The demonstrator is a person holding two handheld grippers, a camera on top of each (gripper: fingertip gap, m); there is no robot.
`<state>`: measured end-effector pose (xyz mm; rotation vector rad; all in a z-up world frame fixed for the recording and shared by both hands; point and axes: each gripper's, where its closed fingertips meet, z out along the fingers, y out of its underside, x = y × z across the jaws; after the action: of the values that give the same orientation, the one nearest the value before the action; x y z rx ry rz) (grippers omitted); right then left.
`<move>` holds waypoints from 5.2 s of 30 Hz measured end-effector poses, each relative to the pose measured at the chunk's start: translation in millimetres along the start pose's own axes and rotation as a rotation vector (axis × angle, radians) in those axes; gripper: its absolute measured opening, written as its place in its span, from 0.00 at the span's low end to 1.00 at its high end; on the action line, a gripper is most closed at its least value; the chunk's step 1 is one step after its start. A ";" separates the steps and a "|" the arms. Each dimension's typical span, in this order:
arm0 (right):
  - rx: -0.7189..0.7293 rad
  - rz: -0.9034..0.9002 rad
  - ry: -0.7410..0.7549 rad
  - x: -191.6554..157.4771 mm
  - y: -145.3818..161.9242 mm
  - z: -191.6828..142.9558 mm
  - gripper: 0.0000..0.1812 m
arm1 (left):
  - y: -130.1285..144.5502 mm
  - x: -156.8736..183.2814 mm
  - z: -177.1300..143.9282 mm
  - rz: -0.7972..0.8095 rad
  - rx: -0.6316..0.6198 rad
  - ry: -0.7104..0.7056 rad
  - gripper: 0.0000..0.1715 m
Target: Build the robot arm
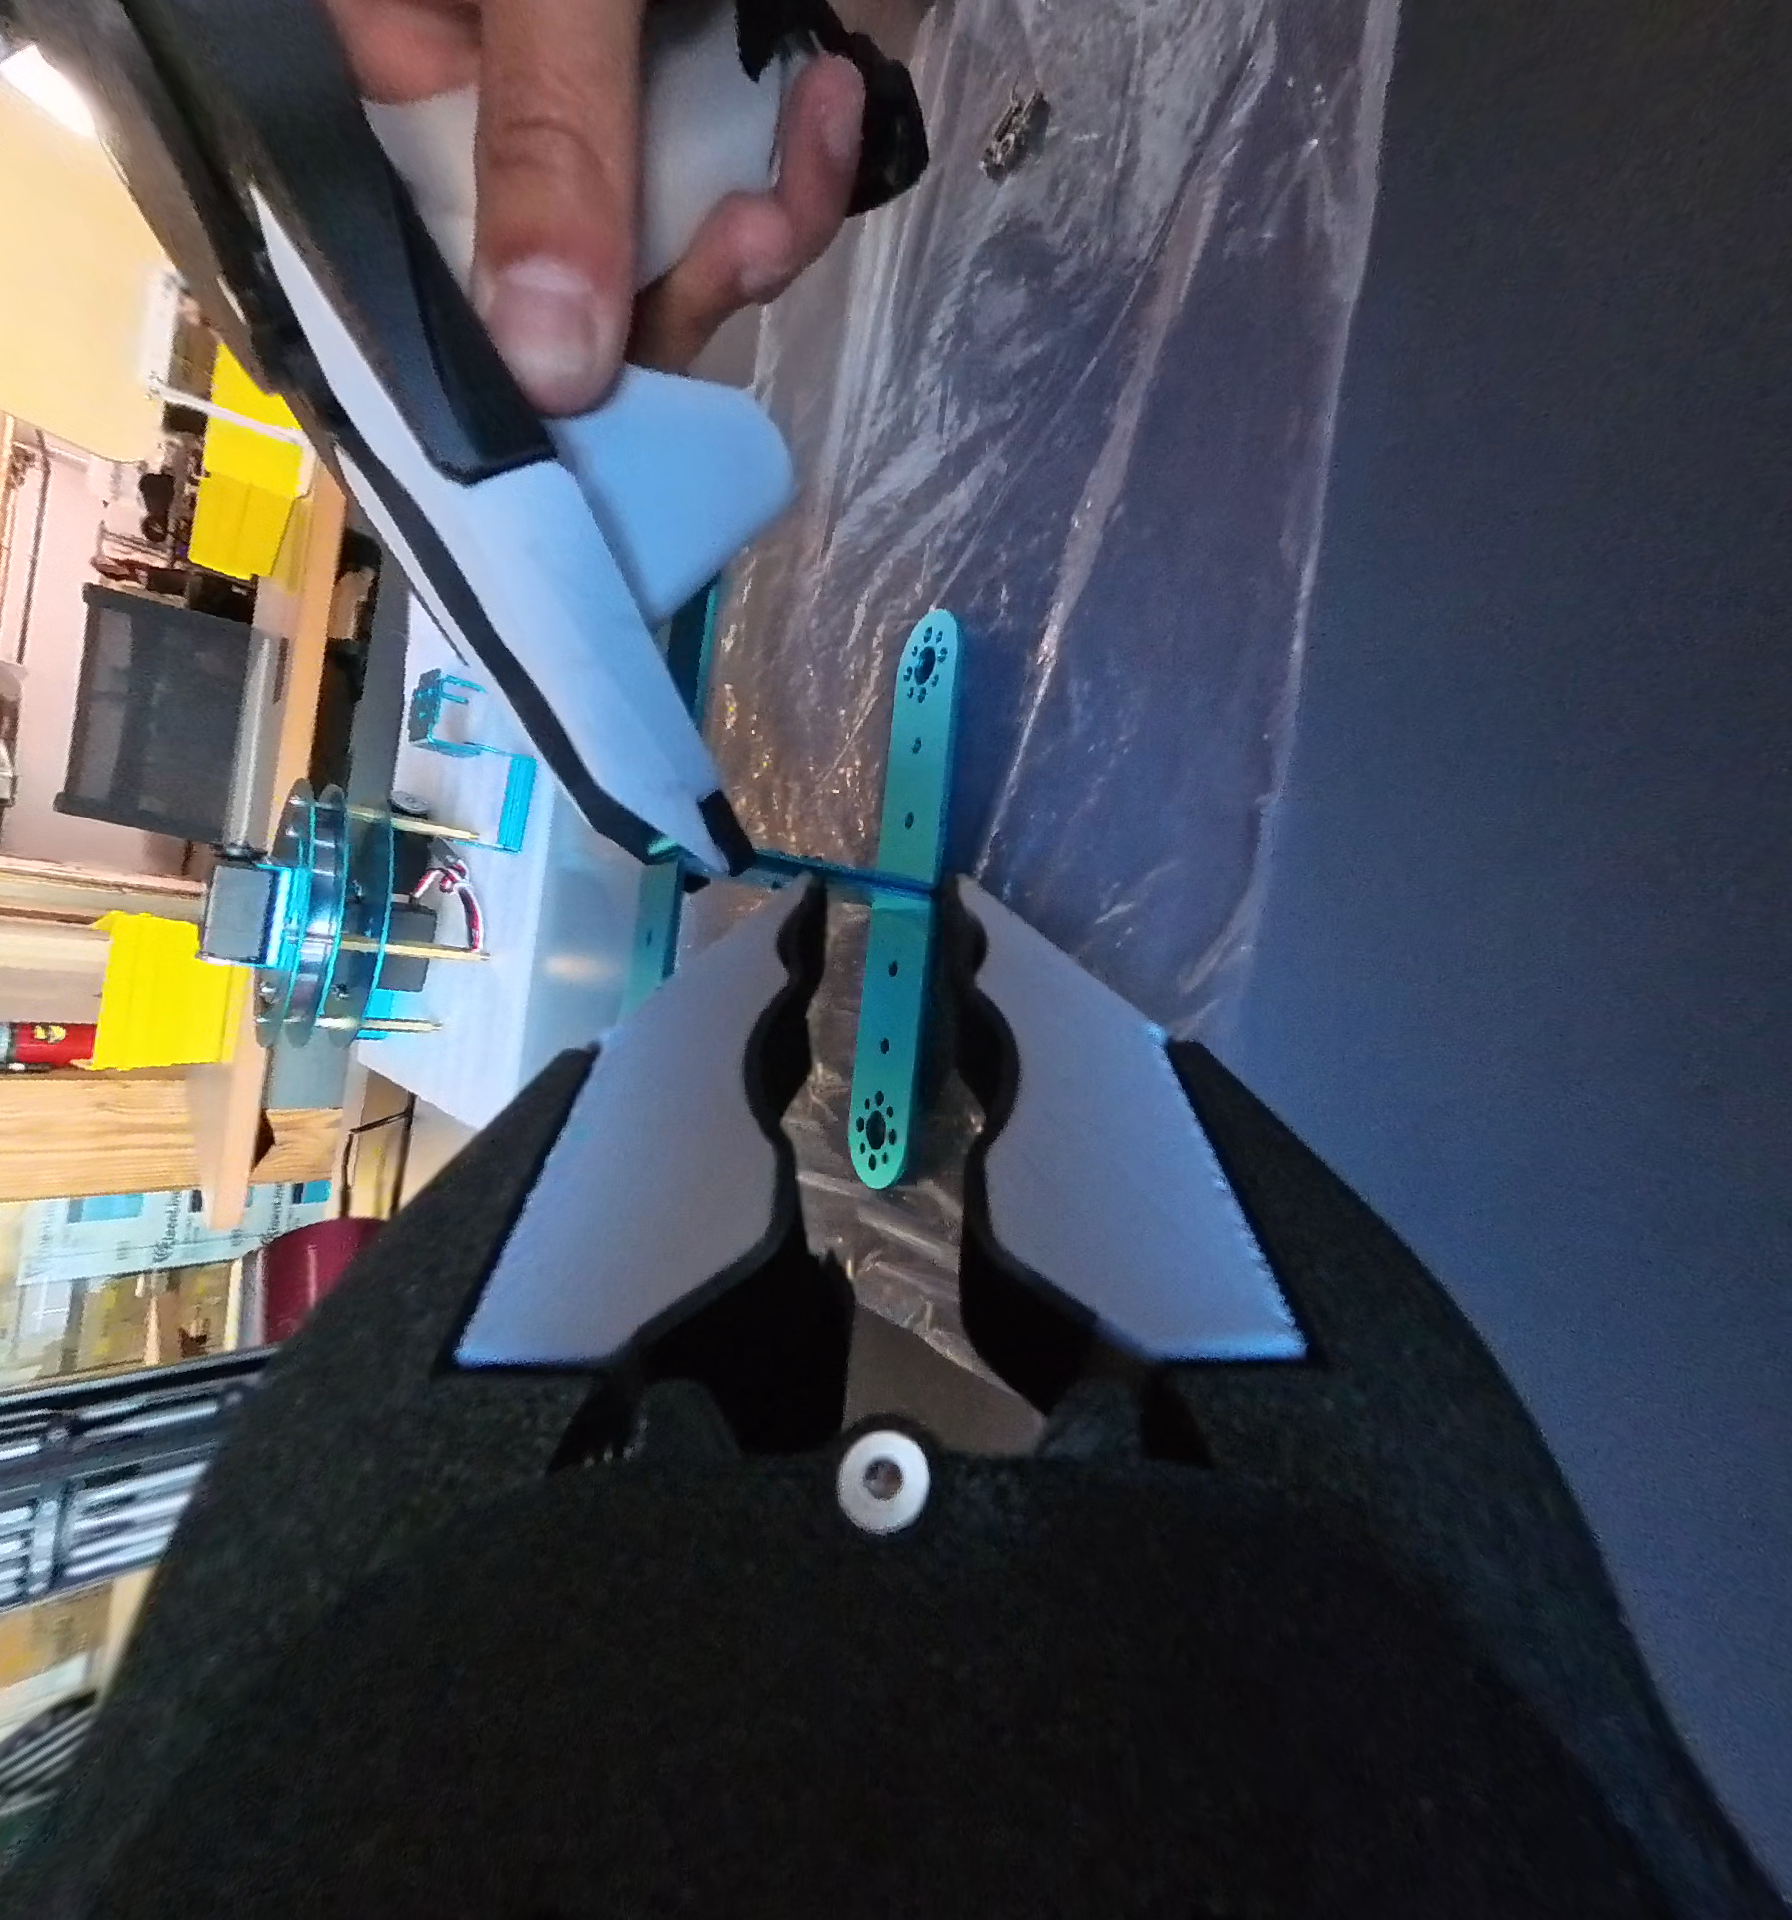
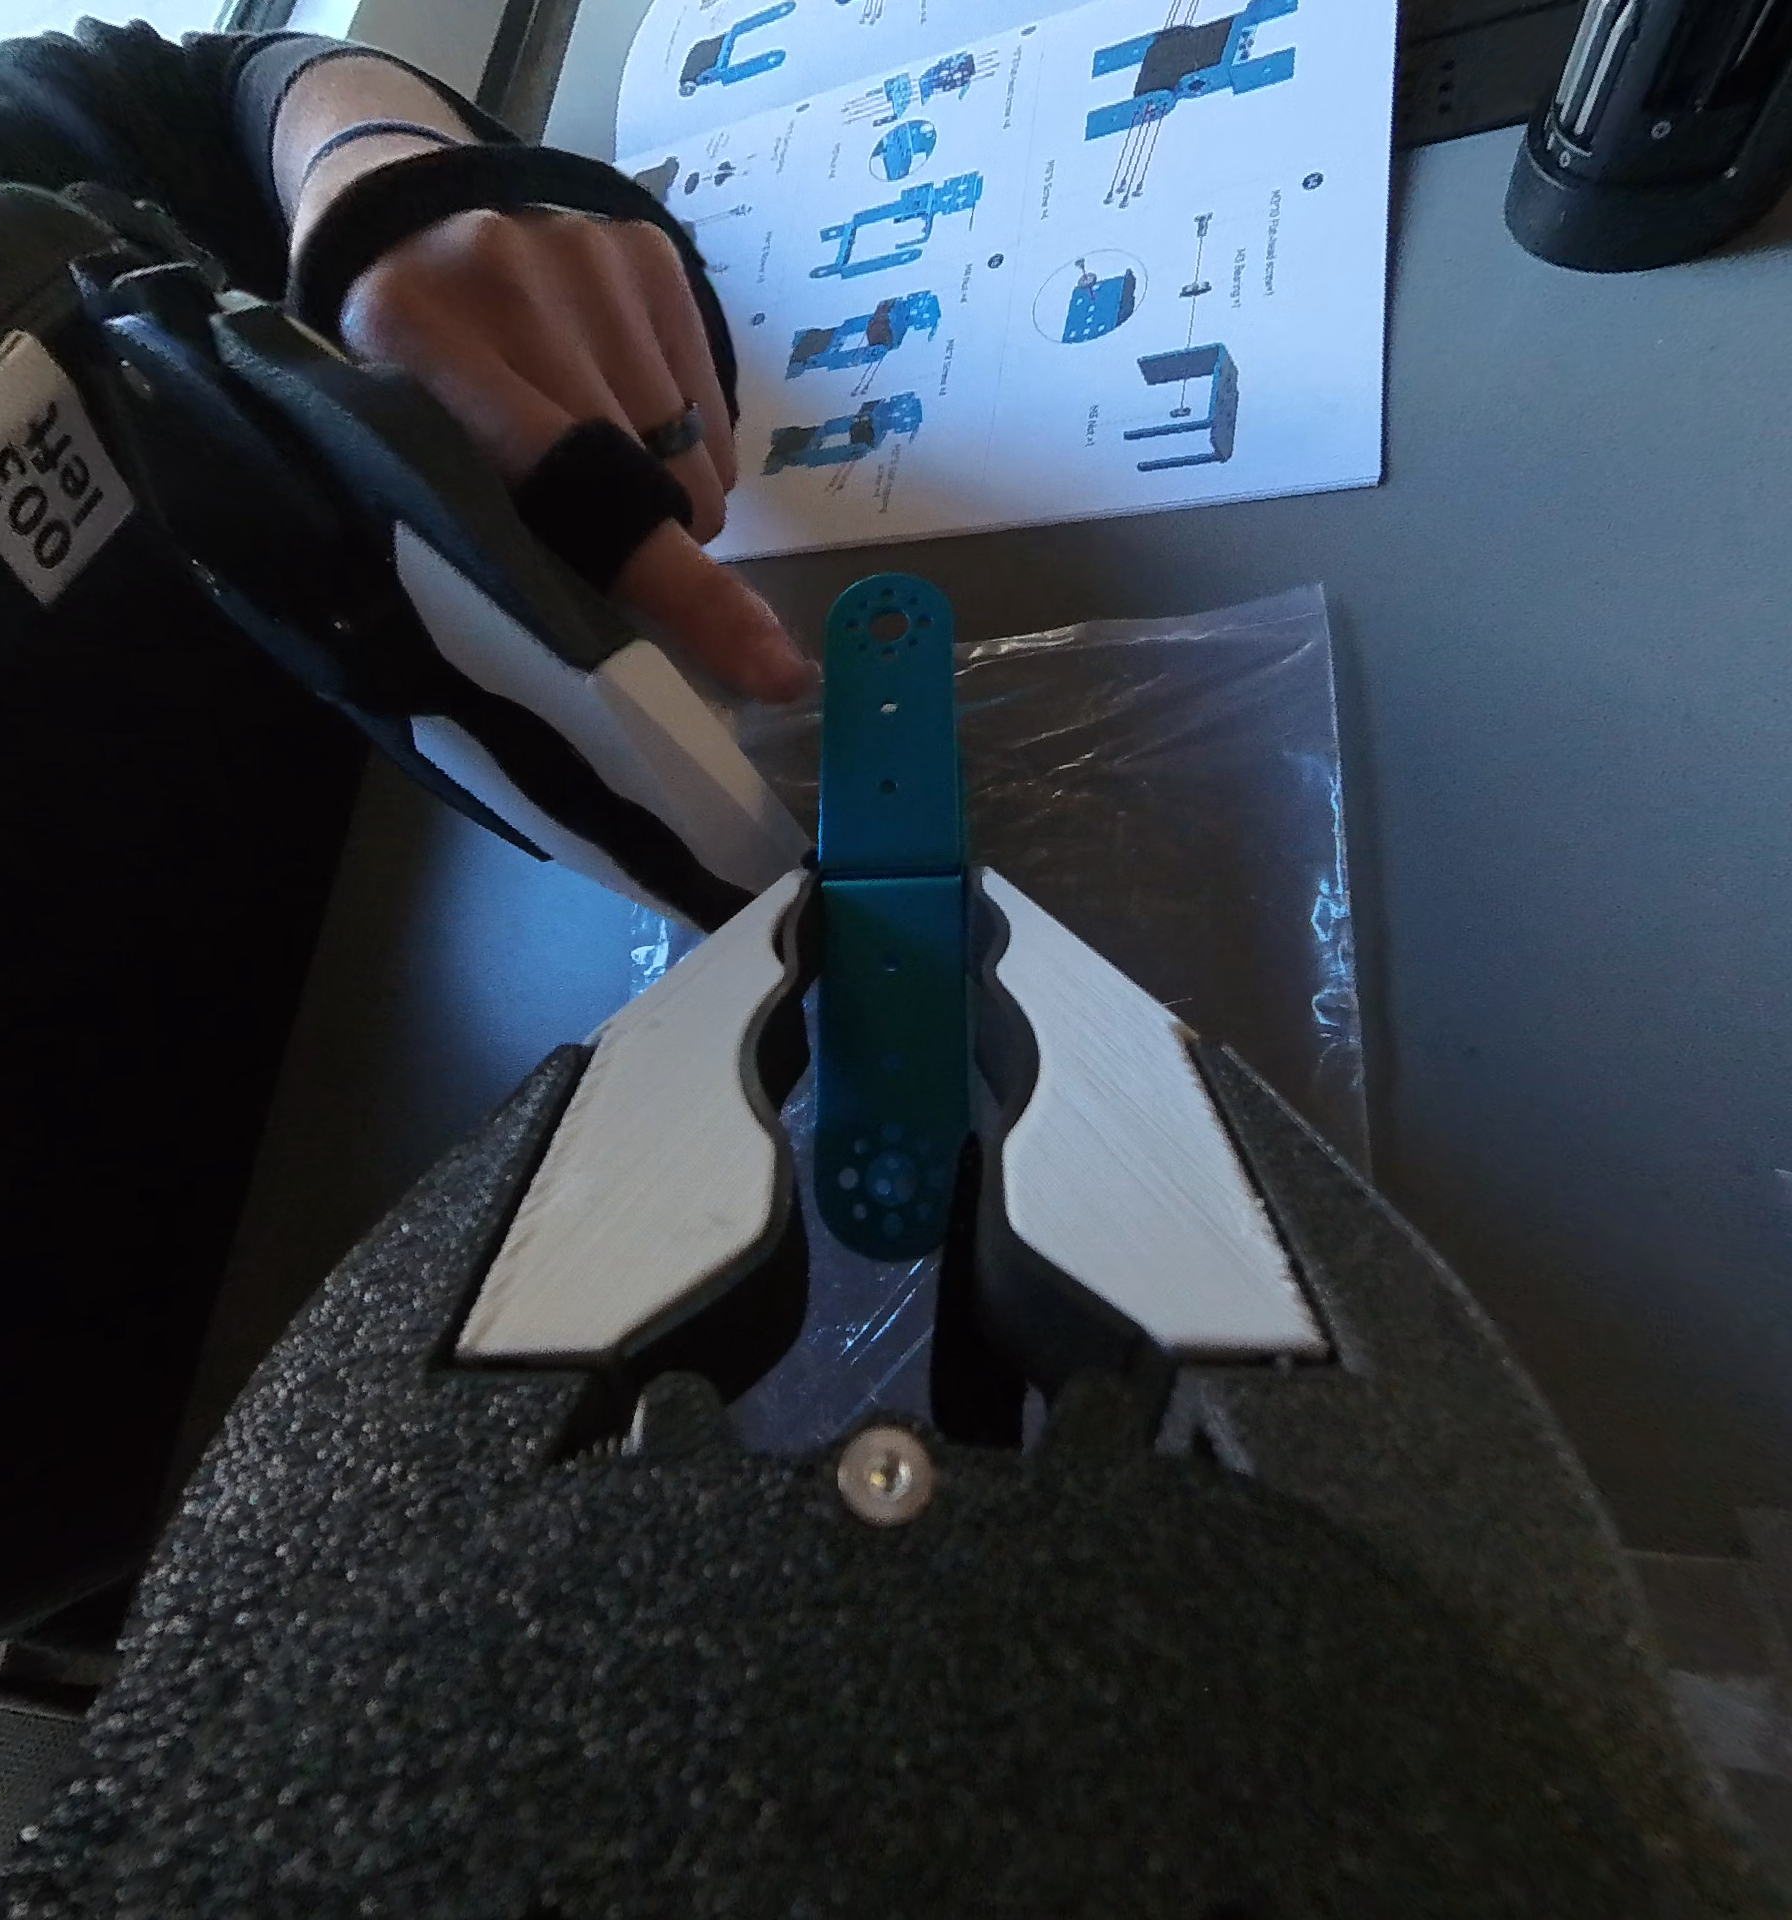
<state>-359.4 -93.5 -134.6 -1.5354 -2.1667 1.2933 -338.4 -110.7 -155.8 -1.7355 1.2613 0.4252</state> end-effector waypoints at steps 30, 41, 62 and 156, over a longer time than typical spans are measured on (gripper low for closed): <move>0.009 0.025 -0.026 -2.1 -0.8 2.4 0.15 | 9.3 -1.6 0.8 -0.052 -0.076 0.034 0.25; -0.004 0.015 -0.027 -7.1 -0.8 5.5 0.15 | -4.8 4.5 -7.2 -0.016 0.006 0.069 0.06; -0.003 0.047 -0.061 -9.4 -1.0 6.8 0.15 | -13.8 5.7 -26.7 -0.010 0.061 0.119 0.11; -0.636 -0.941 0.806 39.3 9.5 4.5 0.17 | 38.2 -58.7 20.2 -1.106 0.186 0.665 0.15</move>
<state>-373.2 -62.2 -156.7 -0.6888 -2.2401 -0.2873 -391.8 -63.0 -142.4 -2.1629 0.5206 -0.9334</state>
